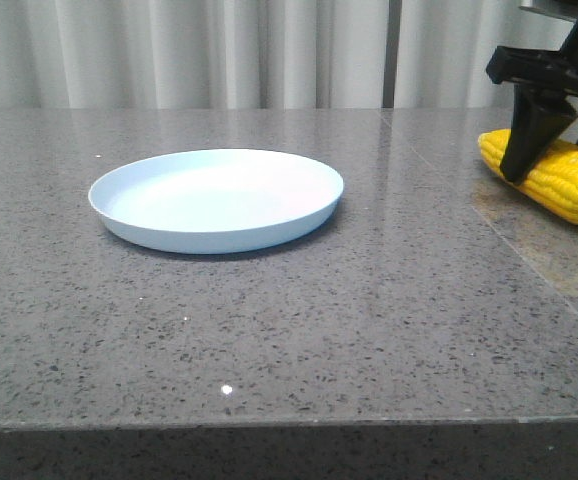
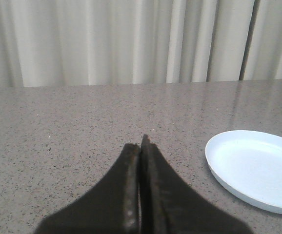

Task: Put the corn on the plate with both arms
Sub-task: 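Lower the right gripper over the yellow corn cob and grasp it, then lift the corn with the right gripper and carry it over the plate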

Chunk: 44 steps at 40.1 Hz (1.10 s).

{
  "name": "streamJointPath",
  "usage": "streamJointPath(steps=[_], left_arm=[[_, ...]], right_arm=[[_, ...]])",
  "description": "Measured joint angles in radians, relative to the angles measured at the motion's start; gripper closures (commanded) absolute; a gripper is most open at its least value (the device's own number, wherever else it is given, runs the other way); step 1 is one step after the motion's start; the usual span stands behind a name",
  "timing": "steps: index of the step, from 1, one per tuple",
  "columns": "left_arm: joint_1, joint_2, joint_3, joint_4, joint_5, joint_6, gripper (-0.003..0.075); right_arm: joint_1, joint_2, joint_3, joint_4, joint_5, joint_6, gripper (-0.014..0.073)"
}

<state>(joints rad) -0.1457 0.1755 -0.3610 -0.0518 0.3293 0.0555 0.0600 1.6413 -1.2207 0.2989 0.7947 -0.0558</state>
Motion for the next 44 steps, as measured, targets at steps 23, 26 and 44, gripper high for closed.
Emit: streamJointPath(steps=[23, 26, 44], left_arm=[[0.000, 0.000, 0.000, 0.000, 0.000, 0.000, 0.0741], [0.000, 0.000, 0.000, 0.000, 0.000, 0.000, 0.0741], [0.000, 0.000, 0.000, 0.000, 0.000, 0.000, 0.0741]], right_arm=[[0.196, 0.004, -0.226, -0.096, 0.170, 0.276, 0.0452], [0.277, 0.025, -0.280, -0.181, 0.195, 0.386, 0.0452], [0.594, 0.305, -0.669, -0.257, 0.323, 0.635, 0.0436]])
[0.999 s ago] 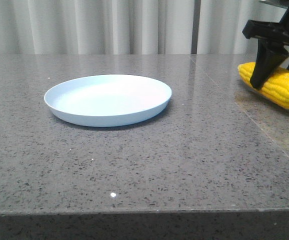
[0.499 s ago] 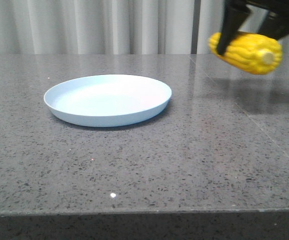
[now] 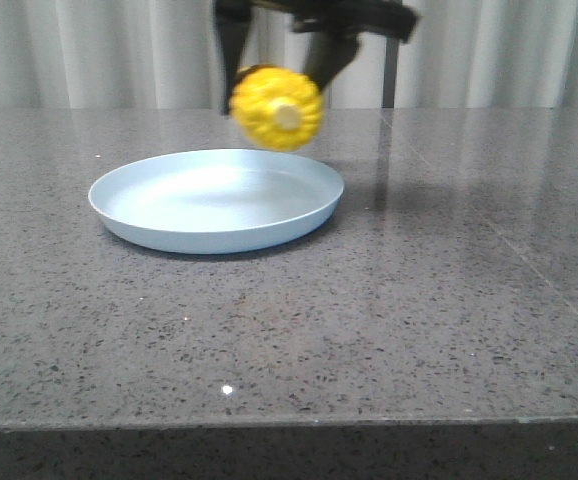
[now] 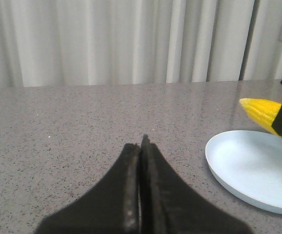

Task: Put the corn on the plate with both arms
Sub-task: 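Lift the corn with the right gripper and carry it over the plate, then lower the corn onto the plate and open the right gripper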

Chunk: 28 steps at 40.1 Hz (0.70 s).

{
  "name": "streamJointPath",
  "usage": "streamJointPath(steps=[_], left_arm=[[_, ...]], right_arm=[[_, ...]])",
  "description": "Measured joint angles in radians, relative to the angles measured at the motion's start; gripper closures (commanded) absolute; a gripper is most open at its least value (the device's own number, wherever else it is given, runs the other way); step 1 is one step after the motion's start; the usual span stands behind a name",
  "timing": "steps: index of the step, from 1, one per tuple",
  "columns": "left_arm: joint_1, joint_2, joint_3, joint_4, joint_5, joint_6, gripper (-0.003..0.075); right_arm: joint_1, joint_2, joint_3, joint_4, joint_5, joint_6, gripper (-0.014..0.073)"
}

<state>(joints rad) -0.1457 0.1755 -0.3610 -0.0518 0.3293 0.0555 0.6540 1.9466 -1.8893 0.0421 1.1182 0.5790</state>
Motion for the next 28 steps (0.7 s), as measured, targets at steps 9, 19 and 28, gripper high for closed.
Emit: streamJointPath(steps=[9, 19, 28], left_arm=[[0.000, 0.000, 0.000, 0.000, 0.000, 0.000, 0.0741], [0.000, 0.000, 0.000, 0.000, 0.000, 0.000, 0.0741], [0.000, 0.000, 0.000, 0.000, 0.000, 0.000, 0.0741]], right_arm=[[0.017, 0.098, -0.060, -0.004, 0.031, 0.079, 0.0407], [0.017, 0.115, -0.064, -0.016, 0.043, 0.087, 0.0356], [0.017, 0.123, -0.065, -0.016, 0.043, 0.089, 0.0105]])
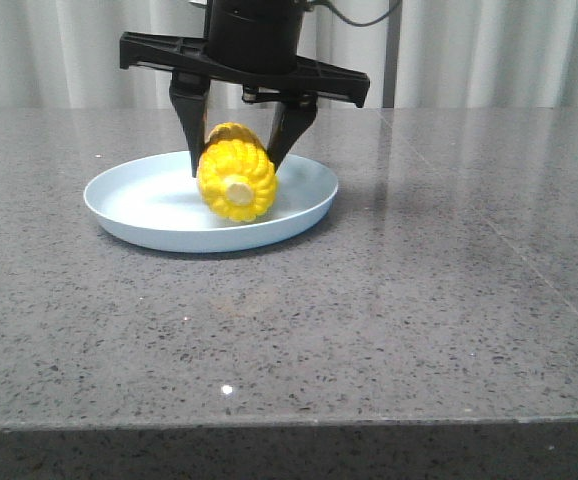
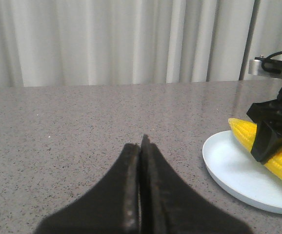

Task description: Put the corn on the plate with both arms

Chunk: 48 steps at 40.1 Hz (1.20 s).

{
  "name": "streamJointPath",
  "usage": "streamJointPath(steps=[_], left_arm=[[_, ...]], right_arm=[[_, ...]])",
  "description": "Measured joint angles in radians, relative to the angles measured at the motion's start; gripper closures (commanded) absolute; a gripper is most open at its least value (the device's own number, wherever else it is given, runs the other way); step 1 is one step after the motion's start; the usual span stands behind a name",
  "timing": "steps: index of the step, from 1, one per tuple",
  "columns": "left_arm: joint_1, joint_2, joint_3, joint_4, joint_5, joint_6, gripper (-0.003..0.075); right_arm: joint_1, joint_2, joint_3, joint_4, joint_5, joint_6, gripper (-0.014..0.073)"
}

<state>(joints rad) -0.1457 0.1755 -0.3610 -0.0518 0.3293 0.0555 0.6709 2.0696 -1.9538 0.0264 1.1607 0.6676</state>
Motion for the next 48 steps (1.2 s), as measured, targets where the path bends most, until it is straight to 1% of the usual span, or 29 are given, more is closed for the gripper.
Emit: streamJointPath(steps=[6, 10, 18, 21, 25, 29, 31, 34, 39, 43, 48], left_arm=[[0.000, 0.000, 0.000, 0.000, 0.000, 0.000, 0.0741], [0.000, 0.000, 0.000, 0.000, 0.000, 0.000, 0.0741], [0.000, 0.000, 0.000, 0.000, 0.000, 0.000, 0.0741], [0.000, 0.000, 0.000, 0.000, 0.000, 0.000, 0.0741], [0.000, 0.000, 0.000, 0.000, 0.000, 0.000, 0.0741], [0.000, 0.000, 0.000, 0.000, 0.000, 0.000, 0.0741], [0.000, 0.000, 0.000, 0.000, 0.000, 0.000, 0.0741], [0.000, 0.000, 0.000, 0.000, 0.000, 0.000, 0.0741], [0.000, 0.000, 0.000, 0.000, 0.000, 0.000, 0.0741], [0.000, 0.000, 0.000, 0.000, 0.000, 0.000, 0.0741], [0.000, 0.000, 0.000, 0.000, 0.000, 0.000, 0.0741]], right_arm=[[0.000, 0.000, -0.004, 0.000, 0.002, 0.002, 0.0094], [0.000, 0.000, -0.037, 0.000, 0.035, 0.000, 0.0094], [-0.002, -0.034, -0.124, 0.000, 0.075, -0.064, 0.0106], [-0.006, -0.066, -0.139, 0.000, 0.077, -0.089, 0.0166], [-0.024, -0.105, -0.146, 0.002, 0.084, -0.117, 0.0291], [-0.050, -0.135, -0.146, 0.008, 0.088, -0.137, 0.0384], [-0.068, -0.148, -0.146, 0.012, 0.089, -0.148, 0.0431], [-0.096, -0.173, -0.142, 0.031, 0.091, -0.167, 0.0529], [-0.164, -0.235, -0.104, 0.053, 0.091, -0.207, 0.0663], [-0.226, -0.303, -0.040, 0.058, 0.091, -0.236, 0.0656], [-0.318, -0.411, 0.087, 0.058, 0.091, -0.287, 0.0656]])
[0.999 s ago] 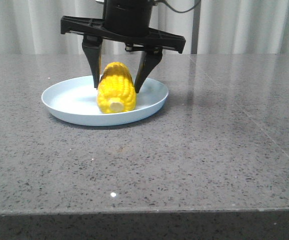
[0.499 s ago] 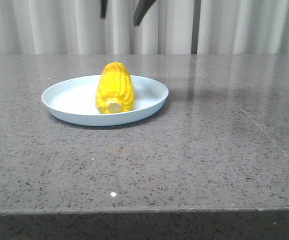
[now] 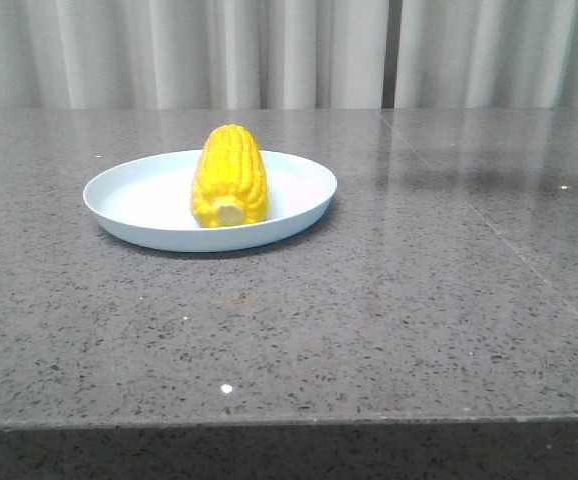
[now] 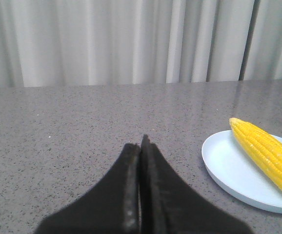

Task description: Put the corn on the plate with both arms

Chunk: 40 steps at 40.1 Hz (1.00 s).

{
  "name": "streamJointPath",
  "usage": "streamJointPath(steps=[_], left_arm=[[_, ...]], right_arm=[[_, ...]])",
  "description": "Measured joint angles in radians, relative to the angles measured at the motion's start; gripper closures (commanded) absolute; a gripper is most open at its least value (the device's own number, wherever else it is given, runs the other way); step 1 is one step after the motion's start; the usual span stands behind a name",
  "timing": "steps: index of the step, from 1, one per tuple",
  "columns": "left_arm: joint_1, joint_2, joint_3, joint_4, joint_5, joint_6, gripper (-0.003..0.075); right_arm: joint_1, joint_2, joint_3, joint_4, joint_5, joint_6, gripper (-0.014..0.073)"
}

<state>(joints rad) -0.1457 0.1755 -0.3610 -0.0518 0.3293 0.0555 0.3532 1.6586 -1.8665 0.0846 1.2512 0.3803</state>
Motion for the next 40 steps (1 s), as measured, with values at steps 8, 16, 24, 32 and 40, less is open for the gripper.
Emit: streamJointPath(steps=[8, 16, 24, 32, 40], left_arm=[[0.000, 0.000, 0.000, 0.000, 0.000, 0.000, 0.0741], [0.000, 0.000, 0.000, 0.000, 0.000, 0.000, 0.0741], [0.000, 0.000, 0.000, 0.000, 0.000, 0.000, 0.0741], [0.000, 0.000, 0.000, 0.000, 0.000, 0.000, 0.0741], [0.000, 0.000, 0.000, 0.000, 0.000, 0.000, 0.0741]], right_arm=[[-0.168, -0.206, 0.276, -0.004, 0.000, -0.084, 0.0656], [-0.328, -0.420, 0.559, -0.014, -0.053, -0.173, 0.0656], [-0.351, -0.637, 0.825, -0.018, -0.243, -0.259, 0.0656], [-0.353, -0.914, 1.091, -0.018, -0.488, -0.365, 0.0656], [-0.353, -1.204, 1.333, -0.018, -0.622, -0.387, 0.0656]])
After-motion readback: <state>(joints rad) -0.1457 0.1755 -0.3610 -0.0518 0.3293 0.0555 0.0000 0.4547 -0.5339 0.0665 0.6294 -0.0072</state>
